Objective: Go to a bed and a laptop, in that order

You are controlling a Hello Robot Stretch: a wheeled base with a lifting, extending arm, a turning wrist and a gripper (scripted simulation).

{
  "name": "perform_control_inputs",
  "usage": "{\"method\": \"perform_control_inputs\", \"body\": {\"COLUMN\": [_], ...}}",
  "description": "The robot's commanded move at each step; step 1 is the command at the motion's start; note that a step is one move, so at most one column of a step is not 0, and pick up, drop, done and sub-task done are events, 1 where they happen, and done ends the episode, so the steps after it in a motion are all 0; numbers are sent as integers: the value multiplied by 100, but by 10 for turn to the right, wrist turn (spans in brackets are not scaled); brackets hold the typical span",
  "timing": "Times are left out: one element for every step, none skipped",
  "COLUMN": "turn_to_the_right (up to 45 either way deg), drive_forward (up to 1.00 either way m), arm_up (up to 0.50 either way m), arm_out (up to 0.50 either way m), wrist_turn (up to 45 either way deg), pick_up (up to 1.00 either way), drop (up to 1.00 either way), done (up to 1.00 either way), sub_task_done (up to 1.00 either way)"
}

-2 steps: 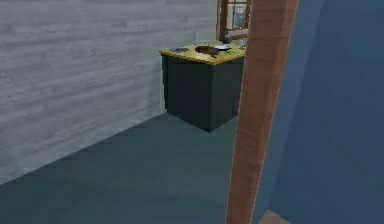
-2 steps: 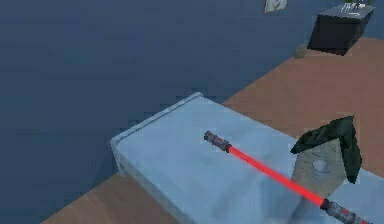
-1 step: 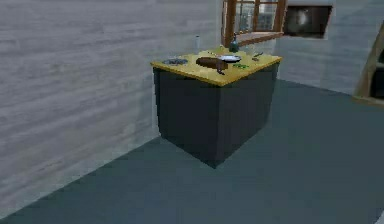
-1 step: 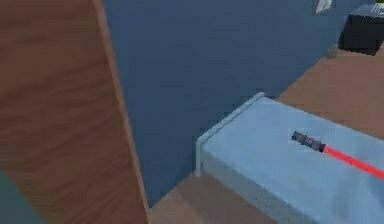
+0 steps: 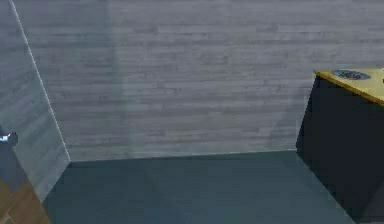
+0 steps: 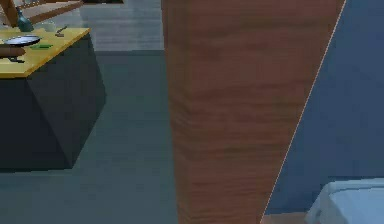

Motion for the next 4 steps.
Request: {"method": "perform_control_inputs", "body": {"turn_to_the_right": [0, 450, 390, 0], "drive_forward": [30, 0, 0, 35], "arm_up": [0, 0, 0, 0], "arm_out": [0, 0, 0, 0], "wrist_turn": [0, 0, 0, 0], "pick_up": [0, 0, 0, 0], "drop": [0, 0, 0, 0], "done": [0, 0, 0, 0], "sub_task_done": [0, 0, 0, 0]}}
